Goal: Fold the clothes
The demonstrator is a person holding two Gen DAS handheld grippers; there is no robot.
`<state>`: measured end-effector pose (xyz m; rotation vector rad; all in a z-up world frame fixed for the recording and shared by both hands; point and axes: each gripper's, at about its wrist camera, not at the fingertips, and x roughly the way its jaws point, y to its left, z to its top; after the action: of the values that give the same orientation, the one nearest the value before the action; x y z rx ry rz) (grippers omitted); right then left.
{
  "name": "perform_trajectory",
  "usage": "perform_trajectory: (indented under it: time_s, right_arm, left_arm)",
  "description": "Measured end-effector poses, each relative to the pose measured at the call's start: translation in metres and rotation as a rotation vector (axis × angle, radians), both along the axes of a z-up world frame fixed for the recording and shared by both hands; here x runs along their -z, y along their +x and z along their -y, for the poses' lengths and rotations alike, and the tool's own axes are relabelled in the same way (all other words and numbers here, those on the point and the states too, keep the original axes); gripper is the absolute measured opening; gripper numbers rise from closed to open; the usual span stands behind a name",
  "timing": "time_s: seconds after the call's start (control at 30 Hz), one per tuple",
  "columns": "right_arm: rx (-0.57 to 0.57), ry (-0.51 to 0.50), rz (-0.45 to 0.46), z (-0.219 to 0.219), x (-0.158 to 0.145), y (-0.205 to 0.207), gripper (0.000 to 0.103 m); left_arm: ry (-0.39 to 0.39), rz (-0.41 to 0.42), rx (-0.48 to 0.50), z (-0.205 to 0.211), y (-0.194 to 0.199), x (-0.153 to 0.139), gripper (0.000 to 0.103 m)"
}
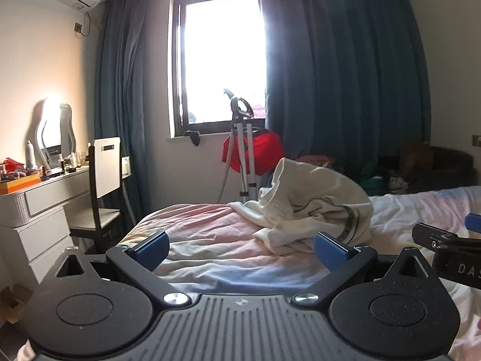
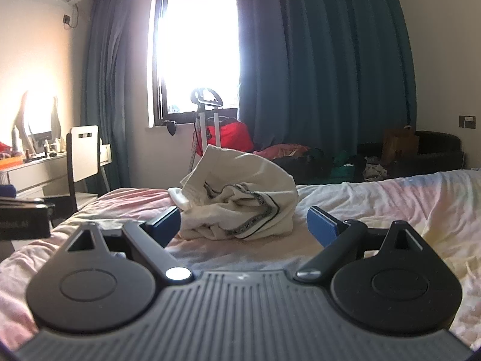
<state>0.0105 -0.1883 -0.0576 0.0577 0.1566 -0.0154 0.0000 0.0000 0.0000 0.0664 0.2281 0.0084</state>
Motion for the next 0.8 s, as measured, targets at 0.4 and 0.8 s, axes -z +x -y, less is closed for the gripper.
perform_trajectory:
  time_s: [0.4,0.8]
  right_arm:
    - [-0.005,0.010,-0.025,-0.0020,0.0033,0.0011,0.092]
    - [0.008,-0.014,-0.023,-0.0049,0.0023,0.0019,0.092]
  left_arm:
    - [0.037,-0.028,0.008,-0.0010,-0.0062,0.0024,0.103]
    - [0.042,-0.020,0.003,-0.0002,-0.0058,0.0026,0.103]
